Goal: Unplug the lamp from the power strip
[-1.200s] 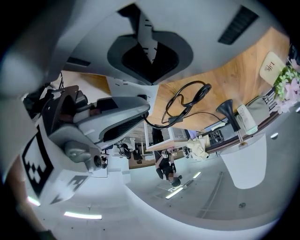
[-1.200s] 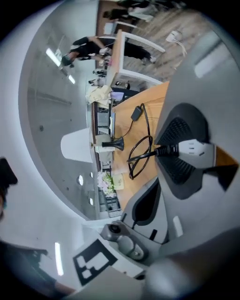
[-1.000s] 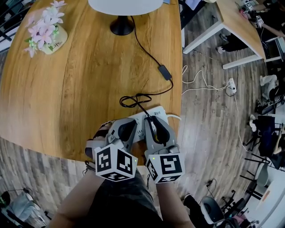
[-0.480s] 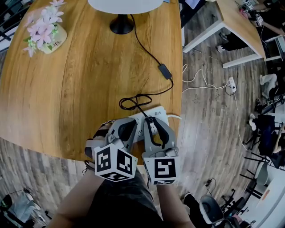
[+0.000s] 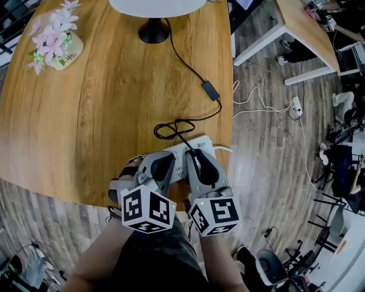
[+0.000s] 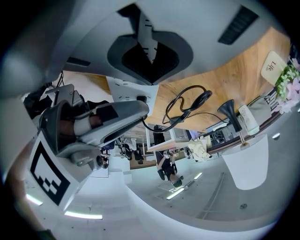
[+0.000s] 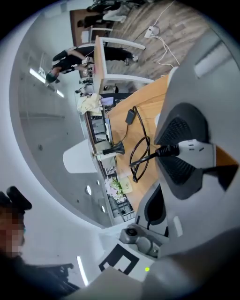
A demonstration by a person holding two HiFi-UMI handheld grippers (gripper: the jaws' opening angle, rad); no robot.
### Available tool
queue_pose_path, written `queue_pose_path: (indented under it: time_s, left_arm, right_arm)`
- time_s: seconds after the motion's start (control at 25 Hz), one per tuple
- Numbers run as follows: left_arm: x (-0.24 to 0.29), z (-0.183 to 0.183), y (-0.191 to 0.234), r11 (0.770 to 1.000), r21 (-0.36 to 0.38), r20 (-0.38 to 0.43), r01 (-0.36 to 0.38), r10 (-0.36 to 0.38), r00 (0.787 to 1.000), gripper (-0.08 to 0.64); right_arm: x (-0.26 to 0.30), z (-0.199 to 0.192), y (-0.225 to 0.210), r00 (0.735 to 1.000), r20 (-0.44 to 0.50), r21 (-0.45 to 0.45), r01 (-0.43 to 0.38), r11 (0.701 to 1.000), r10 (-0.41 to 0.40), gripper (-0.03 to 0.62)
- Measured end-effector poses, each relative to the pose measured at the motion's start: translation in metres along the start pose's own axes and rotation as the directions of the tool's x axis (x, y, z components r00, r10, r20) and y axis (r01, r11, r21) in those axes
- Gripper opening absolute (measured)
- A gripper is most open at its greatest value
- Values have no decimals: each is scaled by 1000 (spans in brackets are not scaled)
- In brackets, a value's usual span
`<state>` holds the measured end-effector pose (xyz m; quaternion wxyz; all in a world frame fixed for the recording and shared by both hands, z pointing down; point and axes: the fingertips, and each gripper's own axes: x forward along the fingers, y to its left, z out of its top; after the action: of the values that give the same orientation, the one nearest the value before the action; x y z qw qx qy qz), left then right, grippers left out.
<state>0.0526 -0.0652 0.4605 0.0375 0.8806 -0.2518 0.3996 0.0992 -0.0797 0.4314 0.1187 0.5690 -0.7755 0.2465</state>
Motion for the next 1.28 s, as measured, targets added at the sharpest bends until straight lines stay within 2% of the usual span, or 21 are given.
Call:
queue_pose_path:
  time_s: [0.04,0.08,0.16,0.24,0.28,0.36,0.4,0.44,0.48,0.56,0.6,0.72,0.96,1.2,1.28]
  left_arm:
    - [0,0,0,1000,-3,-1,2,-2,1000,-5]
    - [0,0,0,1000,-6,-1,4,-4,1000,-5]
    - [0,0,0,1000,-5,1,5,-5,1000,-5]
    - [0,0,0,1000,0,2,4,-4,1000,-5]
    - [0,-1,0,1000,0,0,4,-4,1000,-5]
    - [0,-1,0,1000,-1,-2,6,-6,1000,-5]
    - [0,-1,0,1000,-2,-2,7,-7,1000,-5]
    - [1,-1,0,1000,-2,-2,8,-8,1000,-5]
    - [0,-1,0,1000,-3,-2,9,-9,1000,-5]
    - [0,-1,0,1000,-4,-2,8,-8,1000,-5]
    - [0,-1,1,1000,-5,-3,7,-7,1000,-5]
    - [0,-2,0,1000,-8,-5,6,-7,1000,-5]
    - [-1,1,0,1000,-13,23,10,-9,1000,-5]
    - [-19,10,17,996,-90,117,-25,36,992,-5]
    - [-26,11,23,990,-143,149,-17,38,988,-5]
  right_arm:
    - [0,0,1,1000,-7,-29,17,999,-18,81]
    - [0,0,4,999,-18,-95,36,995,-38,81]
    - [0,0,10,997,-38,-239,56,969,-67,80]
    - [0,2,14,997,-41,-304,47,952,-63,80]
    - [0,2,12,998,-39,-271,32,962,-44,80]
    - [-1,1,3,1000,-22,-89,-3,996,1,80]
    - [-1,1,-1,1000,-12,-15,-8,1000,7,81]
    - [-1,3,-1,1000,-6,-4,-2,1000,2,81]
    - [-2,7,3,1000,-4,-58,6,998,-7,81]
    - [-4,18,22,1000,-14,-225,3,974,-7,80]
    - [-3,20,30,1000,-28,-265,-8,964,1,80]
    - [-1,17,32,999,-35,-223,-40,974,33,80]
    - [-5,8,24,999,-41,-187,-33,982,26,81]
    - [-4,11,22,999,-36,-198,-33,980,26,83]
    - [-2,12,21,999,-38,-209,-31,977,24,83]
